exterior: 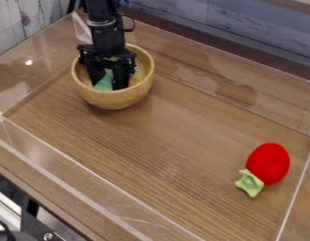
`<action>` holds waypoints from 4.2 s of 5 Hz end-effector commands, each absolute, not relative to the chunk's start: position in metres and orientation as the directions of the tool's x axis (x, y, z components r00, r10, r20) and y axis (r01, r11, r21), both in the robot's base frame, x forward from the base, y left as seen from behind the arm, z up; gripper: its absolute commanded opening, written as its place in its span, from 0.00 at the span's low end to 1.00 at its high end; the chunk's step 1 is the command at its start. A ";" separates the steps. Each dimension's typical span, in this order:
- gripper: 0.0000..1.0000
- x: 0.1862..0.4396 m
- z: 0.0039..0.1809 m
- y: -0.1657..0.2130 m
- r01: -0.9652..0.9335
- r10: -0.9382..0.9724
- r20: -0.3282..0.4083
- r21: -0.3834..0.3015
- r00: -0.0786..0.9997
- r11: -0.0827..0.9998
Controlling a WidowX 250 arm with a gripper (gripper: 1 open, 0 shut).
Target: Put the green block in the brown bowl
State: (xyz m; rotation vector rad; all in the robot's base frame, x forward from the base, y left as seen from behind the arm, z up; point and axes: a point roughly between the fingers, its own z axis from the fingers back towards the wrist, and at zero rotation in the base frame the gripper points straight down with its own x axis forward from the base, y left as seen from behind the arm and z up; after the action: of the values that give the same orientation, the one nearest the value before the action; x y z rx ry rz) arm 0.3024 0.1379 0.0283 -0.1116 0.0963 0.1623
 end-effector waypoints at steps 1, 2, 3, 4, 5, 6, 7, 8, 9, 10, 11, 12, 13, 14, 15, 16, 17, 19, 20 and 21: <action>0.00 0.313 0.049 0.140 -0.160 0.156 -0.051 -0.091 0.987 0.983; 0.00 0.314 0.054 0.139 -0.165 0.161 -0.048 -0.095 0.986 0.982; 0.00 0.315 0.063 0.137 -0.169 0.166 -0.041 -0.101 0.985 0.980; 0.00 0.316 0.070 0.136 -0.173 0.170 -0.036 -0.107 0.985 0.979; 0.00 0.317 0.078 0.134 -0.177 0.175 -0.030 -0.114 0.984 0.978; 0.00 0.318 0.082 0.133 -0.180 0.178 -0.028 -0.116 0.984 0.977; 0.00 0.319 0.086 0.132 -0.183 0.181 -0.026 -0.120 0.983 0.976; 0.00 0.320 0.090 0.130 -0.185 0.183 -0.023 -0.123 0.983 0.975; 0.00 0.321 0.095 0.129 -0.184 0.183 -0.019 -0.127 0.983 0.975; 0.00 0.321 0.098 0.127 -0.184 0.183 -0.017 -0.130 0.983 0.974; 0.00 0.321 0.099 0.126 -0.184 0.184 -0.018 -0.131 0.983 0.974; 0.00 0.321 0.099 0.125 -0.185 0.184 -0.020 -0.131 0.983 0.974; 0.00 0.322 0.099 0.124 -0.185 0.184 -0.022 -0.130 0.983 0.974; 0.00 0.322 0.094 0.124 -0.188 0.186 -0.031 -0.124 0.982 0.974; 0.00 0.323 0.089 0.125 -0.192 0.188 -0.040 -0.117 0.981 0.974; 0.00 0.323 0.084 0.125 -0.194 0.190 -0.048 -0.111 0.981 0.975; 0.00 0.324 0.079 0.126 -0.197 0.192 -0.057 -0.104 0.980 0.975; 1.00 0.324 0.075 0.126 -0.201 0.195 -0.071 -0.091 0.978 0.975; 1.00 0.323 0.089 0.122 -0.200 0.195 -0.057 -0.099 0.979 0.975; 1.00 0.323 0.100 0.119 -0.201 0.197 -0.046 -0.103 0.979 0.974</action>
State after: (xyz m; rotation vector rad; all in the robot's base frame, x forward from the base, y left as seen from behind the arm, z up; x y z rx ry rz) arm 0.3124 0.1170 0.0647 -0.1415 0.1444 0.2039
